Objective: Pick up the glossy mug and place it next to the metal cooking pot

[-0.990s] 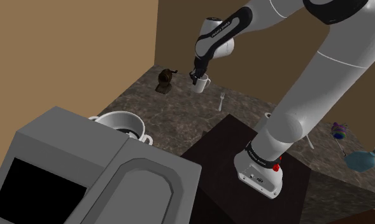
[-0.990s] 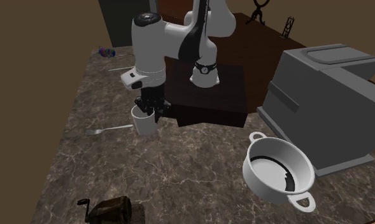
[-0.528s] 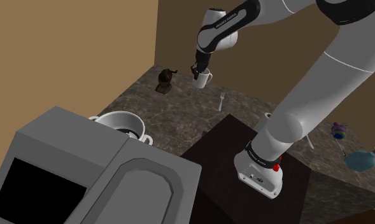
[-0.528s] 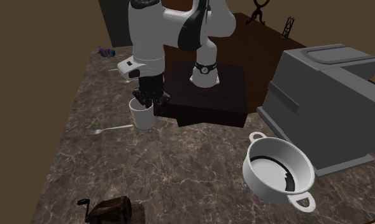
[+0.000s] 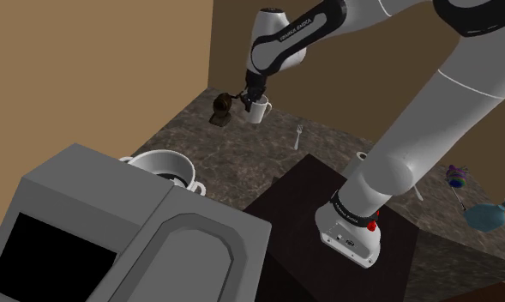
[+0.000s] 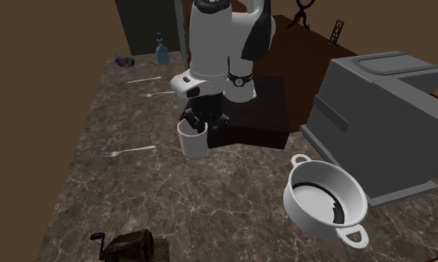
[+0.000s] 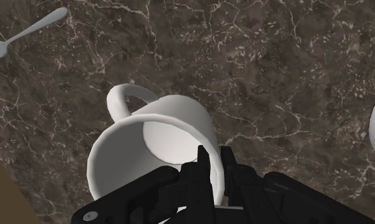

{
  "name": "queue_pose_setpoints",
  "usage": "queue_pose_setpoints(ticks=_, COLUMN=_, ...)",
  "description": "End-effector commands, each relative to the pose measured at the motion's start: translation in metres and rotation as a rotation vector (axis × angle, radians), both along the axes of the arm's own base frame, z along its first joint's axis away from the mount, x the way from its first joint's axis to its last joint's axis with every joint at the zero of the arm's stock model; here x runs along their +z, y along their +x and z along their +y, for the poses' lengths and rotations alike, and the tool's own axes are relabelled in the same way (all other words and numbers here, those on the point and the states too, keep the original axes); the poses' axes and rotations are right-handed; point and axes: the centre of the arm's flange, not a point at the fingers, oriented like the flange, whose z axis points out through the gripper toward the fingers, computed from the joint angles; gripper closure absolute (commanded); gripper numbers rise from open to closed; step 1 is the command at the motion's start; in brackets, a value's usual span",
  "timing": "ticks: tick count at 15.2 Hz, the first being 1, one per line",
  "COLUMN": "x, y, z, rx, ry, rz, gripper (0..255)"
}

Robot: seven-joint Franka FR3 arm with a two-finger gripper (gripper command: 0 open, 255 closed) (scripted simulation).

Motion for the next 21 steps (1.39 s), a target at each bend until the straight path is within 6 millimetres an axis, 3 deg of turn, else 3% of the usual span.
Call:
queue_pose_setpoints(ticks=1, x=0.002, y=0.004, z=0.028, rx=-0.002, ry=0.000, rz=0.000, gripper=255)
queue_pose_setpoints(ticks=21, x=0.002, y=0.040, z=0.289, rx=-0.002, ry=0.000, rz=0.000, gripper=255)
